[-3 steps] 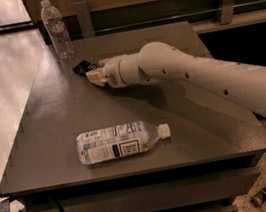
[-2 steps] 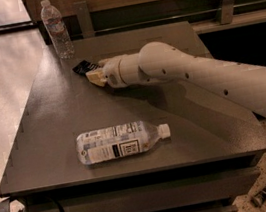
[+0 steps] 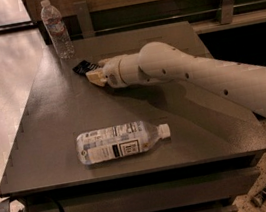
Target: Pick rxbar blueberry
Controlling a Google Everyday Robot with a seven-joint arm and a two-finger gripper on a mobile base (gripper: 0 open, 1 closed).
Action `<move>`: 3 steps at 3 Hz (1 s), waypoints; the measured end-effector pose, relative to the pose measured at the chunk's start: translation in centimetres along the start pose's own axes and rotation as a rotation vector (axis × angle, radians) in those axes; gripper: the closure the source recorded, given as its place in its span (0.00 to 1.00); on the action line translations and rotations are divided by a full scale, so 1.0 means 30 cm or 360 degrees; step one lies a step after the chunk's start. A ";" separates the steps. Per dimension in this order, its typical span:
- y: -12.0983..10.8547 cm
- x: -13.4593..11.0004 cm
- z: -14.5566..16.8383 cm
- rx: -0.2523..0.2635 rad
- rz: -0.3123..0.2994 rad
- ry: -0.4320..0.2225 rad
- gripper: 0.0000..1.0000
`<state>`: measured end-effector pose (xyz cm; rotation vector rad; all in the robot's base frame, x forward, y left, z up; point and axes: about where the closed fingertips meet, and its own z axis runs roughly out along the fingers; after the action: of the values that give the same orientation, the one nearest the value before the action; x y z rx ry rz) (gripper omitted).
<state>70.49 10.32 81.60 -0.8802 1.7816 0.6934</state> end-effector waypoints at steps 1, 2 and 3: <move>0.000 0.000 0.000 0.0000 0.0000 0.0000 1.00; 0.000 0.000 0.000 0.0000 0.0000 0.0000 1.00; 0.000 -0.001 0.000 0.0000 0.0000 0.0000 1.00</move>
Offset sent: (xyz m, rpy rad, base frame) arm -0.0047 -0.1316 0.1576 -0.0617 -0.3076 -0.2586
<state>70.48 10.32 81.62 -0.8802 1.7814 0.6931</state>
